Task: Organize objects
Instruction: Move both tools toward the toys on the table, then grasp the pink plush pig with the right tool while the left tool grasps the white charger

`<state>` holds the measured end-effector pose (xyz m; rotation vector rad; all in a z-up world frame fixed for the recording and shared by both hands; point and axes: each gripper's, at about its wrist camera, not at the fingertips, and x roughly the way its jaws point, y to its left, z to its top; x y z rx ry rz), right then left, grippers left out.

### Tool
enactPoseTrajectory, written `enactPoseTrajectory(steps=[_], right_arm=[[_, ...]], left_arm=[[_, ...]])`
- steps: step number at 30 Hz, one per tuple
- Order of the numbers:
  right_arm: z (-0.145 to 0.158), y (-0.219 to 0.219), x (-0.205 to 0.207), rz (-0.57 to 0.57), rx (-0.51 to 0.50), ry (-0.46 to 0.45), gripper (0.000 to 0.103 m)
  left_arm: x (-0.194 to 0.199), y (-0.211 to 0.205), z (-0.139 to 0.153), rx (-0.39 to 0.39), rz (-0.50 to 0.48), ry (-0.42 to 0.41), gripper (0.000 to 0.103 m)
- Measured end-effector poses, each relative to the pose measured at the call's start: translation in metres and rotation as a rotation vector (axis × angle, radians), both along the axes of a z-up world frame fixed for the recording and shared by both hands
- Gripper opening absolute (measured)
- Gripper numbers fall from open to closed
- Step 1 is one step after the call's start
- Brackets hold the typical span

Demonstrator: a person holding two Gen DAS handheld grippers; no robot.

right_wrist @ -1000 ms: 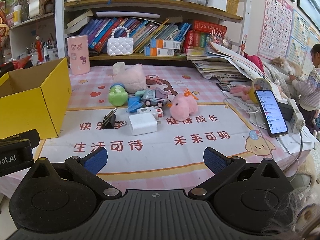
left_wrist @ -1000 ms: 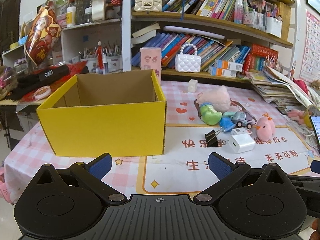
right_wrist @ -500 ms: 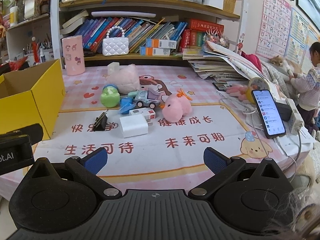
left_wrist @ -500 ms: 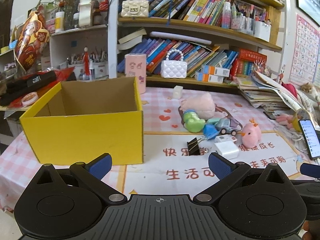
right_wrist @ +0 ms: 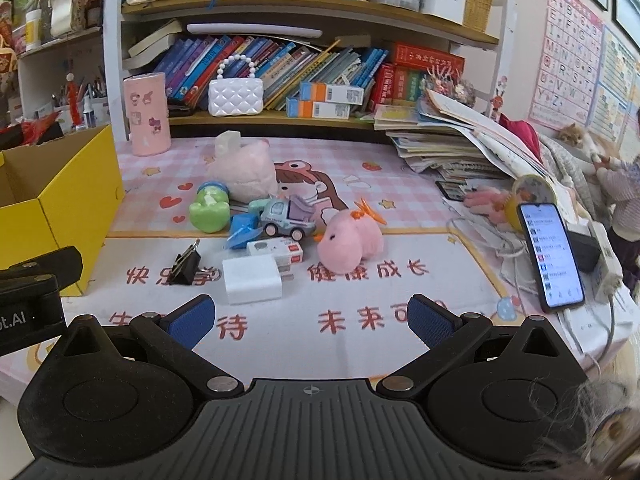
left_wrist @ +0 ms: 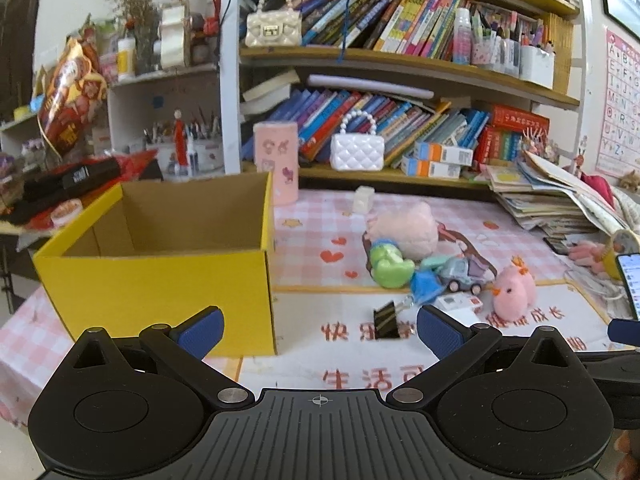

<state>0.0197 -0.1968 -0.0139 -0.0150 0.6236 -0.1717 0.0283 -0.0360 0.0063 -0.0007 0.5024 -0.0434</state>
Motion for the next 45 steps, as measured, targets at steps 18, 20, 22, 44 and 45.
enactPoseTrajectory(steps=[18, 20, 22, 44, 45], right_arm=[[-0.009, -0.052, 0.057, 0.073, 0.042, 0.040, 0.103], [-0.011, -0.057, 0.063, 0.076, 0.051, 0.047, 0.103], [-0.013, -0.064, 0.070, 0.078, 0.067, 0.059, 0.103], [-0.043, -0.106, 0.118, 0.143, 0.071, 0.150, 0.103], [-0.044, -0.106, 0.120, 0.156, 0.069, 0.151, 0.103]], left_arm=[[0.041, -0.042, -0.011, -0.011, 0.060, 0.105, 0.103], [0.044, -0.048, -0.011, -0.002, 0.058, 0.108, 0.103], [0.047, -0.054, -0.011, 0.004, 0.051, 0.116, 0.103], [0.075, -0.099, -0.038, 0.024, 0.021, 0.250, 0.097], [0.077, -0.102, -0.039, 0.028, 0.010, 0.255, 0.095]])
